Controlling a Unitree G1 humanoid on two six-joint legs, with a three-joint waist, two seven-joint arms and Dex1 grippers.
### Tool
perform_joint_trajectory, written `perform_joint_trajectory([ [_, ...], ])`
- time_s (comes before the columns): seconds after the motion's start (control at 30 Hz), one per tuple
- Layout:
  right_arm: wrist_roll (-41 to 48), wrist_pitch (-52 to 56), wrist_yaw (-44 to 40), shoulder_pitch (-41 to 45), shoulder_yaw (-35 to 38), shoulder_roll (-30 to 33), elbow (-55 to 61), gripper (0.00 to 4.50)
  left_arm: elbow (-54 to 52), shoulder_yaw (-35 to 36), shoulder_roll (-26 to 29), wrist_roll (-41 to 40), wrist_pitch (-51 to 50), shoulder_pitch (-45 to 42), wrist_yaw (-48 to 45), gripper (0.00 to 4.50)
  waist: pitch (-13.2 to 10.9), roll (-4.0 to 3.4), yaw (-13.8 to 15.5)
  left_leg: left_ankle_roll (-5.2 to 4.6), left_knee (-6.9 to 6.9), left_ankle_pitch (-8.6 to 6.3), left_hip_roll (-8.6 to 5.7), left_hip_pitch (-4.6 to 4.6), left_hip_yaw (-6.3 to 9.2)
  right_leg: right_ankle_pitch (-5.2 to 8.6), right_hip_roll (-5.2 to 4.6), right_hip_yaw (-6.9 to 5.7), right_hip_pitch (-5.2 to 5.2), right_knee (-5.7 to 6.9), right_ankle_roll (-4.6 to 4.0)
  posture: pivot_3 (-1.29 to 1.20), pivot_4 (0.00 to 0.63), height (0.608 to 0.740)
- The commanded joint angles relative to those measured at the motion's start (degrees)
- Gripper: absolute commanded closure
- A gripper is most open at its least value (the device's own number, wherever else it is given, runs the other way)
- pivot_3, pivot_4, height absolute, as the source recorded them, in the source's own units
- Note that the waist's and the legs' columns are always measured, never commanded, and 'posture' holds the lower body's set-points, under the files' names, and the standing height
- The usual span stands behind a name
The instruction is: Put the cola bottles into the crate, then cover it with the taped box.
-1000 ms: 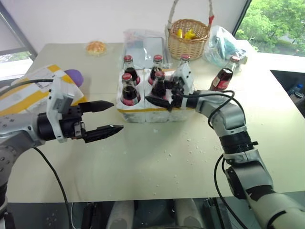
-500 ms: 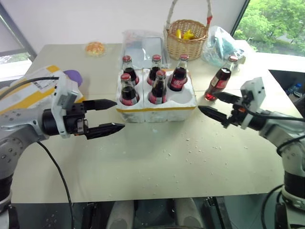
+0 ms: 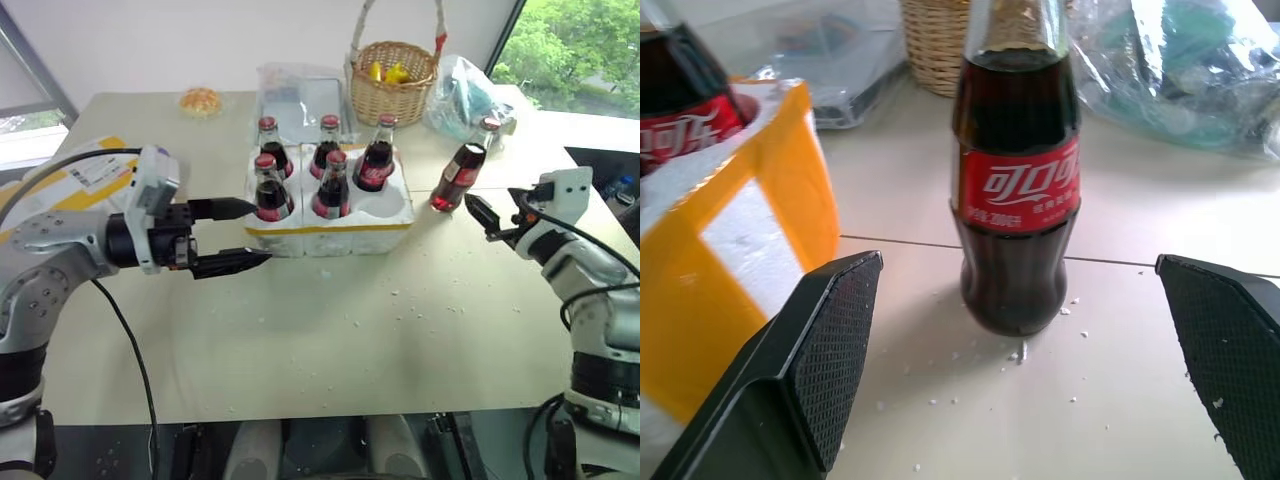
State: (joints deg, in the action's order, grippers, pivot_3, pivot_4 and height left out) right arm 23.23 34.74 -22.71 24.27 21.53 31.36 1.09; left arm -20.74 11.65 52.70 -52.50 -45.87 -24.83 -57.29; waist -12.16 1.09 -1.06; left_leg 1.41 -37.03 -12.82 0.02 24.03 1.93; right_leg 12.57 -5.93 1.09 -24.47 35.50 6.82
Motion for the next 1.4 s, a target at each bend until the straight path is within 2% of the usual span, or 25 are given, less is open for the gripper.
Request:
perform_joint_trajectory([
  [0.03,-1.42,-4.71,0.33,4.08,-0.89,-0.37,-4.06,0.02,-2.44,2.29,0.36,-0.78,0.0,0.62,0.84,0.0,0.0,0.0,-0.01,0.0,0.0,0.0,0.0,0.0,0.0,0.0,0.0,0.0,0.0,0.0,0.01,0.0,0.15,0.737],
  [0.33,-5.51,-13.75,-1.43,14.21,-6.56,-2.4,-19.66,0.02,-5.36,5.74,1.37,-2.79,-1.83,3.28,3.77,0.0,0.0,0.0,-0.15,0.0,0.01,0.0,0.0,-0.01,0.02,-0.03,0.01,0.0,0.0,0.01,0.06,0.0,0.15,0.737],
  [0.77,-9.37,-24.27,-1.98,24.89,-8.64,-3.99,-40.59,0.02,-7.28,7.92,2.46,-5.15,-3.17,4.58,5.99,0.0,0.0,-0.01,-0.3,0.0,0.04,0.01,0.0,-0.02,0.02,-0.07,0.03,0.01,0.0,0.01,0.11,0.0,0.15,0.737],
  [0.83,-9.15,-25.43,-1.45,26.02,-7.95,-4.18,-42.79,0.55,-7.32,8.14,2.63,-5.32,-3.24,4.67,6.12,0.0,0.0,-0.01,-0.36,0.01,0.03,0.01,0.0,-0.02,0.02,-0.1,0.03,0.01,0.0,0.0,0.17,0.0,0.15,0.737],
  [0.87,-8.32,-25.18,-1.44,26.5,-7.16,-4.28,-43.2,0.84,-7.34,8.19,2.67,-5.38,-3.25,4.7,6.19,0.0,-0.01,-0.01,-0.45,0.01,0.03,0.01,0.0,-0.02,0.02,-0.1,0.03,0.01,0.0,0.0,0.17,0.0,0.15,0.737],
  [0.9,-7.89,-25.07,-1.71,26.72,-6.79,-4.24,-43.31,1.4,-7.36,8.22,2.7,-5.42,-3.26,4.75,6.26,0.0,0.0,-0.01,-0.52,0.01,0.04,0.01,0.0,-0.02,0.02,-0.1,0.03,0.01,0.0,0.0,0.17,0.0,0.15,0.737],
  [0.93,-8.26,-25.69,-2.59,26.37,-7.24,-3.98,-42.98,1.76,-7.4,8.25,2.71,-5.46,-3.26,4.79,6.31,0.0,-0.01,-0.01,-0.59,0.01,0.04,0.01,0.0,-0.02,0.03,-0.11,0.03,0.01,0.0,0.0,0.17,0.0,0.15,0.737],
  [1.27,-6.49,-25.38,-7.73,25.67,-6.35,-1.26,-33.81,1.75,-7.25,8.05,2.44,-5.37,-3.07,5.11,6.17,0.0,-0.12,-0.21,-1.44,0.01,0.07,0.01,0.0,-0.01,0.02,-0.12,0.03,0.01,-0.02,0.01,0.2,0.0,0.15,0.737],
  [1.4,2.06,-16.88,-13.25,25.11,-3.22,0.88,-21.46,1.75,-7.17,8.06,2.22,-5.31,-2.97,5.41,6.16,0.0,-0.27,-0.44,-1.4,0.01,0.09,0.01,0.0,0.04,0.02,-0.13,0.03,0.01,-0.09,0.02,0.22,0.0,0.15,0.737],
])
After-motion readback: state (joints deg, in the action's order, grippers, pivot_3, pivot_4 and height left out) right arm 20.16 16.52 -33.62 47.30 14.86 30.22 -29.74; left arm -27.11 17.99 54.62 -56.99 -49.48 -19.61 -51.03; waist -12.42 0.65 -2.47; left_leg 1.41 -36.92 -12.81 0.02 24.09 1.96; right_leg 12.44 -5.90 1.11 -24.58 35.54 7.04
